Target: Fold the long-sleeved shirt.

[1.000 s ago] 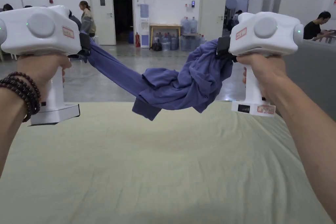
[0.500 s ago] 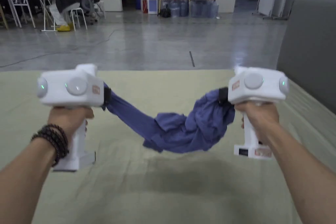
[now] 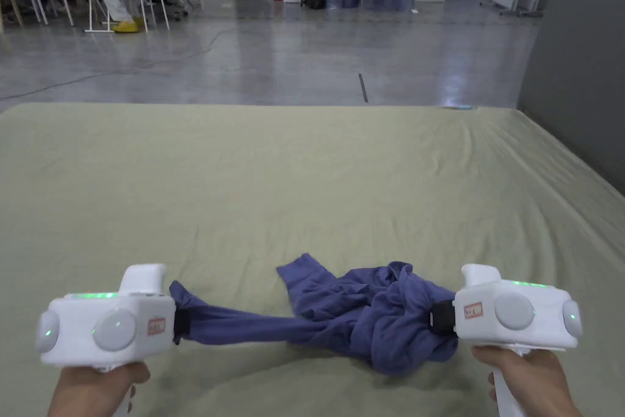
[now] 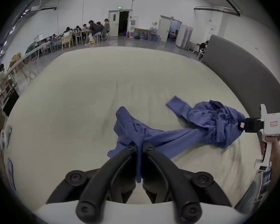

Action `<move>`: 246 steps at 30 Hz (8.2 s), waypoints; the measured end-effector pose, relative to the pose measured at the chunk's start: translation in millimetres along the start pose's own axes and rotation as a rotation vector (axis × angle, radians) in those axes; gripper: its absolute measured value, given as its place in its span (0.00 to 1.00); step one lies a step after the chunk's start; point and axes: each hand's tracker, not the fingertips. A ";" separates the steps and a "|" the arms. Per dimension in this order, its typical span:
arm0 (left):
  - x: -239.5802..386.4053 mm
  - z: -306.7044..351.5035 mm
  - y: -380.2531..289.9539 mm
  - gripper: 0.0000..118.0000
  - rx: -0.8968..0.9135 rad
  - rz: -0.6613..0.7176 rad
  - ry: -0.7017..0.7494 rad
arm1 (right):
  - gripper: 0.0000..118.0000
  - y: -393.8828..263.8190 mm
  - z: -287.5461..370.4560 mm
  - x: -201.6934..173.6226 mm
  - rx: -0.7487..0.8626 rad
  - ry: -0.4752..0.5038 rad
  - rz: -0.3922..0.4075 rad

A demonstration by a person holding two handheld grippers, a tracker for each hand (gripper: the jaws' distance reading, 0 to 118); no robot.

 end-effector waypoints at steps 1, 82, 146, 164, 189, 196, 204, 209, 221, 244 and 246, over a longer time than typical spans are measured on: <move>0.3 12.4 -20.8 0.01 -0.002 0.021 -0.011 | 0.28 -20.0 9.5 0.3 -0.004 -0.005 -0.004; 6.6 40.9 -22.7 0.03 0.105 0.075 -0.004 | 0.09 88.8 19.7 23.7 0.064 0.072 -0.131; -23.0 128.2 -80.2 0.03 0.064 -0.013 0.090 | 0.09 -88.4 153.2 -3.7 0.180 -0.099 -0.042; -13.2 155.3 -99.4 0.96 0.115 0.012 -0.010 | 0.84 -103.2 187.6 -11.5 0.257 -0.162 -0.017; 240.7 -25.2 -130.9 0.89 -0.242 -0.181 -0.115 | 0.03 -113.9 151.1 -5.4 0.125 -0.129 0.017; 244.4 -19.2 -136.6 0.01 -0.113 -0.367 -0.027 | 0.03 -115.1 144.3 2.5 0.087 -0.165 0.017; 188.1 43.4 -114.5 0.01 0.021 -0.162 -0.226 | 0.03 -91.8 154.5 -8.0 0.111 -0.138 0.051; 164.6 52.8 -107.2 0.01 0.039 -0.098 -0.264 | 0.03 -17.0 137.1 -35.0 0.179 -0.039 0.138; 155.5 -28.2 -43.8 0.01 -0.078 -0.005 -0.377 | 0.69 233.0 -123.7 -114.7 -0.099 0.020 0.282; 99.0 -14.3 0.0 0.01 0.063 0.163 -0.336 | 0.02 267.7 -160.5 -101.5 -0.091 -0.105 0.195; 87.9 5.9 24.3 0.01 0.106 0.128 -0.311 | 0.02 285.2 -105.0 -91.9 0.032 -0.130 0.181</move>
